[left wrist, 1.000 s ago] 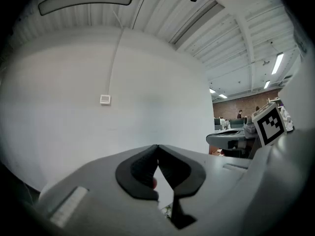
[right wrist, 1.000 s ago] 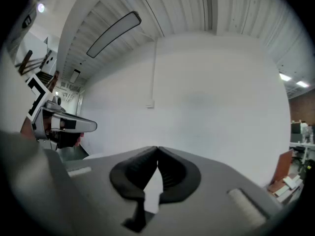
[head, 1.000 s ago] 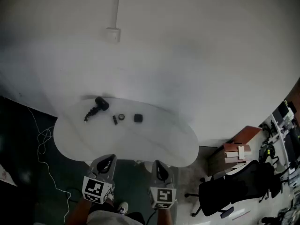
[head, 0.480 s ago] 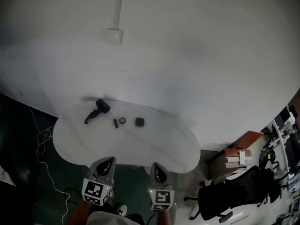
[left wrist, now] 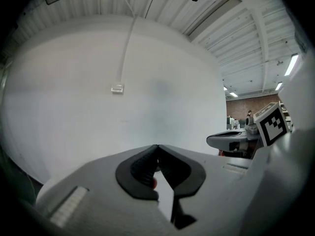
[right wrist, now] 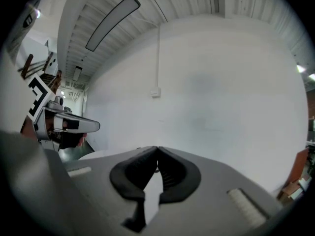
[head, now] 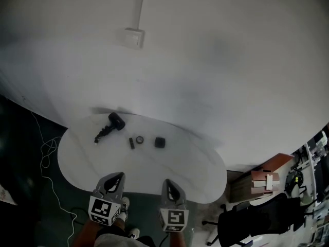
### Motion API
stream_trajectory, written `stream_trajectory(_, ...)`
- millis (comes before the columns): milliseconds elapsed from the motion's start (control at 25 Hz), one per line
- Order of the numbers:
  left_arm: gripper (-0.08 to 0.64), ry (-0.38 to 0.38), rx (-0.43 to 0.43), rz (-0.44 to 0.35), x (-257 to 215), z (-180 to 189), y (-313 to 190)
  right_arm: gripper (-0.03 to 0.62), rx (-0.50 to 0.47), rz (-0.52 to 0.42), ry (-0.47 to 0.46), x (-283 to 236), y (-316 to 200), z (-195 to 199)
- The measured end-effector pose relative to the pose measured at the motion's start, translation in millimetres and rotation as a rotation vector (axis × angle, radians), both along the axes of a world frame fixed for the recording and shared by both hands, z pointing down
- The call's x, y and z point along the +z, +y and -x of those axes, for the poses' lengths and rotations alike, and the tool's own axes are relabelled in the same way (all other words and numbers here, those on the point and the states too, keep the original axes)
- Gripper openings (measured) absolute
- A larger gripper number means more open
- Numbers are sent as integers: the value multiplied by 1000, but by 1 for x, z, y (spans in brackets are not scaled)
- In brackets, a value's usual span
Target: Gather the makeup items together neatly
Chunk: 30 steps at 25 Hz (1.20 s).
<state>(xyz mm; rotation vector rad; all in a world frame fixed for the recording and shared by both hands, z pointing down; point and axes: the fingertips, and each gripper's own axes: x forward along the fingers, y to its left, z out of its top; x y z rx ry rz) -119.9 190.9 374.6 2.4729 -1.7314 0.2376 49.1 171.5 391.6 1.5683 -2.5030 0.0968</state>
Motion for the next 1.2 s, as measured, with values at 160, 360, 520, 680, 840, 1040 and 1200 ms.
stream_trajectory(160,11,9,-28,25,12,25,-34,5,-28,26,2,10,-39,25)
stream_trajectory(360,11,14,-60,72,33,56,-76,5,-78,72,12,33,-87,66)
stream_trajectory(520,11,22,-92,114,52,84,-103,5,-119,112,11,53,-118,98)
stream_trajectory(680,11,23,-111,162,77,106,-128,5,-142,160,16,77,-147,124)
stream_trajectory(840,11,25,-114,213,104,122,-149,5,-157,206,29,106,-171,144)
stream_trajectory(1040,11,37,-114,269,136,136,-168,5,-168,263,49,142,-193,162)
stream_trajectory(1200,11,45,-116,309,159,144,-179,5,-176,298,51,163,-205,172)
